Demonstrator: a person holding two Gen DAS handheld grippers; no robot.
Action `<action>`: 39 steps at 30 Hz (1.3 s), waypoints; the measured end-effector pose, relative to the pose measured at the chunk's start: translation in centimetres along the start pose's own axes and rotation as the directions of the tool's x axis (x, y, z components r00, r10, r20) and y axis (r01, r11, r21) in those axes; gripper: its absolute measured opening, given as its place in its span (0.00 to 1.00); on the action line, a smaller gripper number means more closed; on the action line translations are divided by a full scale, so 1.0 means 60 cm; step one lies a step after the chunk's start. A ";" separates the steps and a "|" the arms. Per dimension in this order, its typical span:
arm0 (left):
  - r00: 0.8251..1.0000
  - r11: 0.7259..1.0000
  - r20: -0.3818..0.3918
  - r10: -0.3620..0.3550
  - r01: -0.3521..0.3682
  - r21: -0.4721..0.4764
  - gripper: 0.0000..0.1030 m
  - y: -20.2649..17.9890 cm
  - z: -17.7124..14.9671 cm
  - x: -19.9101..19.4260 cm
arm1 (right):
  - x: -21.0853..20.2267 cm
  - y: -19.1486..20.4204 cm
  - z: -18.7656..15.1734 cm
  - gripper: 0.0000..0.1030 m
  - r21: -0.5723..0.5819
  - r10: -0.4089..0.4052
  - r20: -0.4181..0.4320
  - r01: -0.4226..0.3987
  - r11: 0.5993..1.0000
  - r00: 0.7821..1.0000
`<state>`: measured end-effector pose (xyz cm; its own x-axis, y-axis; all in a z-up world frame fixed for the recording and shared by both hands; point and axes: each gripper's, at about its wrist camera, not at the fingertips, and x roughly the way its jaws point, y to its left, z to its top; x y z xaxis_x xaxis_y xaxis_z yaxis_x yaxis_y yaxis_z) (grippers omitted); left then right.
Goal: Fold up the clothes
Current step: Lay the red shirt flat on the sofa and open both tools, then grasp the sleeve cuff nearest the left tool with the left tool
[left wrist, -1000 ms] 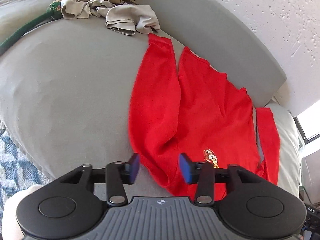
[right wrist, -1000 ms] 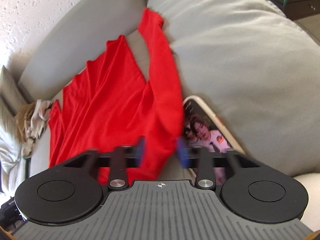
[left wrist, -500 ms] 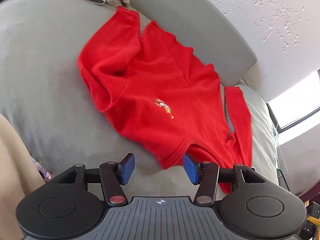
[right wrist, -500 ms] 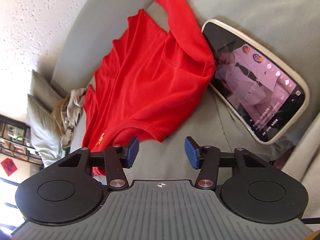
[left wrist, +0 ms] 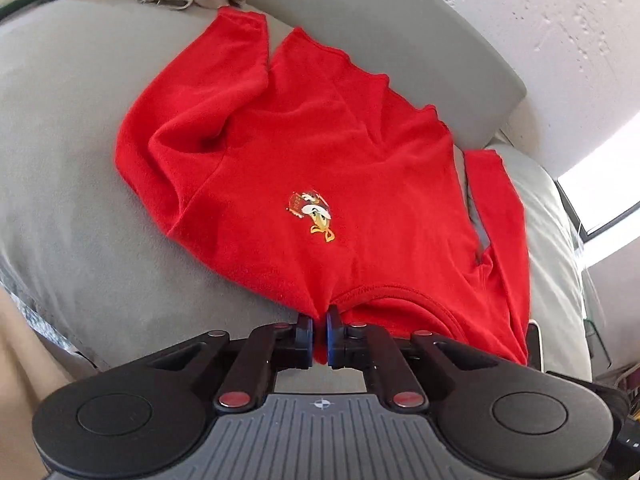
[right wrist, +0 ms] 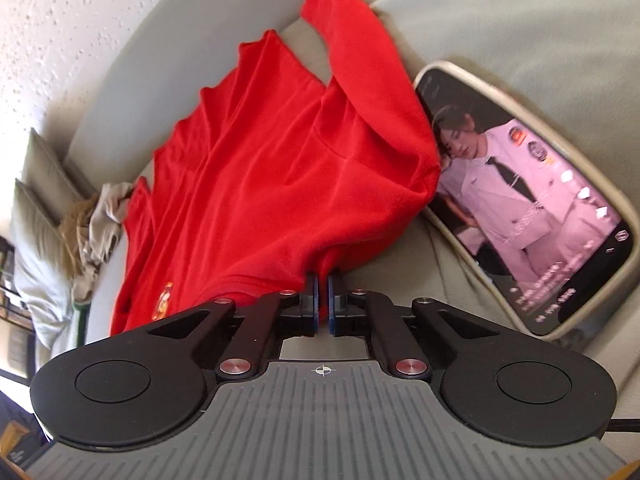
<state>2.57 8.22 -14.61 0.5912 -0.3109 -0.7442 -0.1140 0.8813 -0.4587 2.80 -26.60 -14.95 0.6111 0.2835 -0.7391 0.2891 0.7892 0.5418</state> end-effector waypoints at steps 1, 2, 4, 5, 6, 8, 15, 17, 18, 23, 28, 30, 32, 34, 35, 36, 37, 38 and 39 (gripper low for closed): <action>1.000 1.000 -0.007 0.009 -0.009 0.030 0.03 -0.005 0.001 -0.015 | -0.014 0.006 0.000 0.04 -0.022 -0.010 0.005 0.010 1.000 1.000; 1.000 0.998 -0.016 0.017 -0.016 0.058 0.03 -0.009 0.002 -0.030 | -0.029 0.012 0.000 0.01 -0.040 -0.015 -0.003 0.015 0.999 1.000; 0.999 0.995 -0.043 0.031 -0.026 0.092 0.00 -0.010 0.004 -0.049 | -0.060 0.021 0.000 0.01 -0.068 -0.034 -0.031 0.032 0.997 0.999; 0.997 0.993 -0.069 0.047 -0.039 0.108 0.00 -0.008 0.004 -0.050 | -0.072 0.023 0.000 0.01 -0.083 -0.045 -0.041 0.041 0.996 0.998; 0.994 0.991 -0.094 0.064 -0.052 0.123 0.00 -0.007 0.004 -0.052 | -0.079 0.025 0.001 0.01 -0.108 -0.058 -0.051 0.052 0.993 0.997; 0.985 0.988 -0.149 0.093 -0.072 0.139 0.06 0.002 -0.003 -0.039 | -0.076 0.022 -0.002 0.04 -0.126 -0.066 -0.075 0.056 0.990 0.995; 0.995 0.994 -0.037 0.092 -0.090 0.063 0.37 0.018 -0.016 -0.030 | -0.056 -0.006 -0.007 0.38 -0.033 -0.013 -0.073 0.011 0.999 0.997; 0.995 0.991 0.021 0.095 -0.097 0.089 0.37 0.008 -0.011 -0.019 | -0.040 -0.007 -0.007 0.38 -0.021 -0.010 -0.061 0.009 1.000 0.998; 0.993 0.986 0.030 0.112 -0.114 0.118 0.37 0.004 -0.010 -0.008 | -0.030 -0.001 -0.008 0.38 -0.026 -0.014 -0.055 0.013 1.000 0.998; 0.977 0.943 -0.005 0.214 -0.205 0.262 0.36 -0.011 -0.008 0.020 | 0.001 0.037 -0.018 0.34 -0.194 -0.118 -0.052 0.106 0.975 0.992; 0.982 0.964 -0.088 0.167 -0.144 0.223 0.29 0.018 0.009 -0.022 | -0.020 0.078 -0.024 0.34 -0.361 -0.225 -0.072 0.185 0.914 0.972; 0.991 0.977 -0.055 0.119 -0.107 0.187 0.33 0.037 0.024 -0.055 | -0.046 0.100 -0.018 0.35 -0.371 -0.186 -0.086 0.142 0.918 0.979; 0.997 0.988 -0.008 0.079 -0.077 0.135 0.40 0.056 0.052 -0.090 | -0.077 0.133 -0.007 0.46 -0.383 -0.107 -0.072 0.072 0.921 0.992; 0.998 0.995 0.038 0.050 -0.053 0.084 0.40 0.072 0.086 -0.121 | -0.106 0.170 0.005 0.49 -0.399 -0.032 -0.053 0.008 0.917 0.998; 0.997 0.998 0.067 0.036 -0.040 0.057 0.41 0.079 0.105 -0.138 | -0.120 0.191 0.012 0.50 -0.409 0.003 -0.040 -0.019 0.912 0.999; 0.995 0.999 0.096 0.027 -0.031 0.043 0.42 0.084 0.121 -0.154 | -0.133 0.213 0.019 0.52 -0.420 0.034 -0.025 -0.041 0.907 0.999; 0.992 0.999 0.127 0.021 -0.027 0.040 0.47 0.087 0.135 -0.169 | -0.143 0.231 0.025 0.53 -0.428 0.059 -0.009 -0.058 0.902 0.998; 0.988 0.999 0.155 0.018 -0.025 0.043 0.50 0.088 0.148 -0.179 | -0.153 0.252 0.032 0.58 -0.439 0.085 0.006 -0.074 0.896 0.996; 0.983 0.999 0.181 0.015 -0.024 0.047 0.56 0.088 0.161 -0.188 | -0.159 0.270 0.038 0.61 -0.449 0.104 0.017 -0.085 0.889 0.994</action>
<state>3.01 19.79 -3.95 0.7240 -0.2280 -0.6510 -0.0905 0.9043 -0.4173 3.32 -17.76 1.78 0.6502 0.3548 -0.6718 -0.1261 0.9224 0.3651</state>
